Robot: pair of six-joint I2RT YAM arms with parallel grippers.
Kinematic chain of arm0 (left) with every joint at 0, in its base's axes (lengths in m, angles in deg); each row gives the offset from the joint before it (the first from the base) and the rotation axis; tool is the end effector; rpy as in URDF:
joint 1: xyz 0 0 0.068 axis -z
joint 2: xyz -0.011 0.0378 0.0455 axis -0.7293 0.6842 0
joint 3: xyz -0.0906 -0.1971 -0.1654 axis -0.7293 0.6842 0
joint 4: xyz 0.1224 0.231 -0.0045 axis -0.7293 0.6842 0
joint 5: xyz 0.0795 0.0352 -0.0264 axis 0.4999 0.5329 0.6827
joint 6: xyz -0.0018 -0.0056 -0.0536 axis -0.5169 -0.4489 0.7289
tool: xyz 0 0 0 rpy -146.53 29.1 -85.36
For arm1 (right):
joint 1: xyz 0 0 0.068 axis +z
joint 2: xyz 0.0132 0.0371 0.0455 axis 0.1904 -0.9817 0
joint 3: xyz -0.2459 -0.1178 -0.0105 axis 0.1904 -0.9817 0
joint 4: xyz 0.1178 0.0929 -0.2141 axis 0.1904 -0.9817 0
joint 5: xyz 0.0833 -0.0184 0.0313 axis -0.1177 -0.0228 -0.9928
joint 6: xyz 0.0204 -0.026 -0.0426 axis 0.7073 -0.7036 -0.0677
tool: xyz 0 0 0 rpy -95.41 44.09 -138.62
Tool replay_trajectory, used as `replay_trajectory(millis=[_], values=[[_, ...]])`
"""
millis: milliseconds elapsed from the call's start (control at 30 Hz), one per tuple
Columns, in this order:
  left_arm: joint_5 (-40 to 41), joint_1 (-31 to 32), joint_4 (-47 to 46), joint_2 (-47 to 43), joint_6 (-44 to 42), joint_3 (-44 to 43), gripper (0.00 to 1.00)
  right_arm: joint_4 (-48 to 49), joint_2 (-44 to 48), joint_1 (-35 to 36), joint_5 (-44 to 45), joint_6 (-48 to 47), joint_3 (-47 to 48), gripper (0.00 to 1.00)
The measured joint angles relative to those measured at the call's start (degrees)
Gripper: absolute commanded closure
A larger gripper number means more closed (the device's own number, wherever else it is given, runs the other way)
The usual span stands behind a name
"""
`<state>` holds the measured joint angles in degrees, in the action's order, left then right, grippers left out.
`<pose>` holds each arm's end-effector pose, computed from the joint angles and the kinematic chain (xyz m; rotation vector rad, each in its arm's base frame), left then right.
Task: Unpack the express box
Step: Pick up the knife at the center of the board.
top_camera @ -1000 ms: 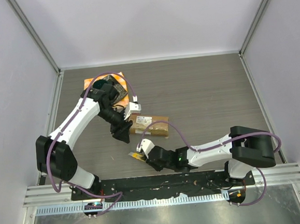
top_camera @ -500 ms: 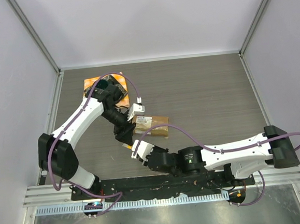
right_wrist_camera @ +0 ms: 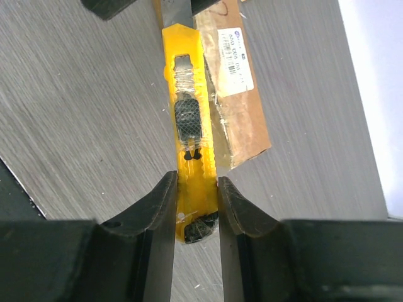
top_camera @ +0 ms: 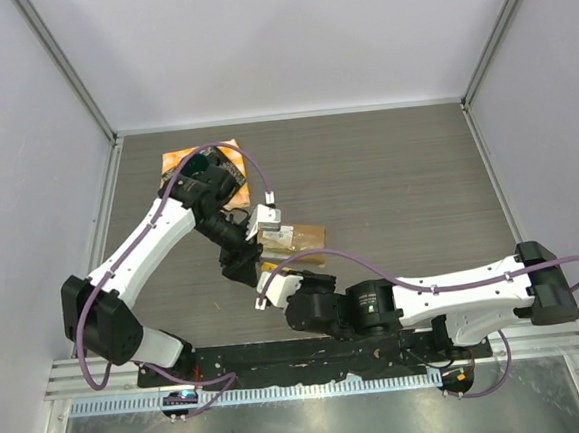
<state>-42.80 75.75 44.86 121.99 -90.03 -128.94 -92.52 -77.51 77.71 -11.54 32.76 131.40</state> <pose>0.2049 -0.1429 0.3037 1.7434 2.0517 -1.1245 0.0311 0.2733 0.2793 -1.3165 1.6489 -0.0844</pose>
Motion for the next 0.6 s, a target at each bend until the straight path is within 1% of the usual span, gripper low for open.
replay_trajectory(millis=[267,367,467,500,567,600], values=[[-0.5,0.7,0.0,0.7,0.1,0.7,0.36,-0.8,0.0,0.9,1.9,-2.8,2.4,0.89],[-1.0,0.7,0.0,1.1,0.1,0.5,0.41,-0.9,0.0,1.1,2.1,-3.3,2.7,0.89],[-1.5,0.7,0.0,1.8,0.2,0.4,0.51,-1.2,-0.1,1.2,2.1,-3.9,3.3,0.89],[-1.6,0.8,0.0,2.1,0.1,0.4,0.58,-1.2,-0.2,1.3,2.1,-4.2,3.6,0.89],[-1.9,0.9,0.0,2.6,0.0,0.4,0.66,-1.2,-0.5,1.4,2.1,-4.7,4.2,0.89],[-2.0,1.0,0.0,2.8,0.0,0.4,0.73,-1.1,-0.7,1.4,2.1,-4.9,4.5,0.89]])
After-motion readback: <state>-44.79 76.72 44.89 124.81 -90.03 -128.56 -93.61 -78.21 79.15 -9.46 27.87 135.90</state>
